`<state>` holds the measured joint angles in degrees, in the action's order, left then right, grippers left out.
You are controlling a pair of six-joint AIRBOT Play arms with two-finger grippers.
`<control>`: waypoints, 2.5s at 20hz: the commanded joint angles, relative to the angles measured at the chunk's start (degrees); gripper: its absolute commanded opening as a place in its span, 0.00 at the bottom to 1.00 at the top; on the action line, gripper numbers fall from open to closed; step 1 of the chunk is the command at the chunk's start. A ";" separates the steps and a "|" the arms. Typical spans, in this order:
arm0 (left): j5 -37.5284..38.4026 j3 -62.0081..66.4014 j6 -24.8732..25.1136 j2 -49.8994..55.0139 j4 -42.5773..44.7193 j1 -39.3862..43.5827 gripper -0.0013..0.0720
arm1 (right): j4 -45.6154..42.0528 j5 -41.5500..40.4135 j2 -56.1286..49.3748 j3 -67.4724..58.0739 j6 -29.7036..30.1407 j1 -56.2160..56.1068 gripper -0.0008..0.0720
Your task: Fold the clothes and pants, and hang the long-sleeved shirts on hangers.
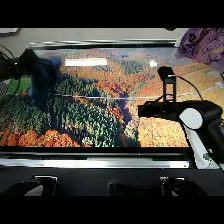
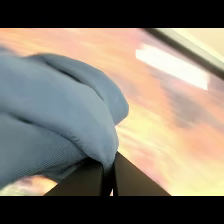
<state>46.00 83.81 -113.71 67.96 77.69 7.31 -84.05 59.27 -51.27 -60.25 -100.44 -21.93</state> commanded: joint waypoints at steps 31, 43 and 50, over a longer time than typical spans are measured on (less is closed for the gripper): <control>21.79 0.66 5.79 3.98 -5.64 8.96 0.85 | 42.51 18.78 -27.26 0.28 20.02 40.92 0.64; 22.32 0.66 5.73 3.98 -5.62 8.96 0.85 | 40.65 11.23 -41.92 0.26 24.00 30.12 0.69; 22.38 0.66 5.70 3.98 -5.62 8.94 0.85 | 41.44 10.95 -45.05 0.26 24.17 25.51 0.66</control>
<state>68.36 84.44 -108.01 71.96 72.05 16.32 -42.24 71.75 -95.48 -60.03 -76.51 5.63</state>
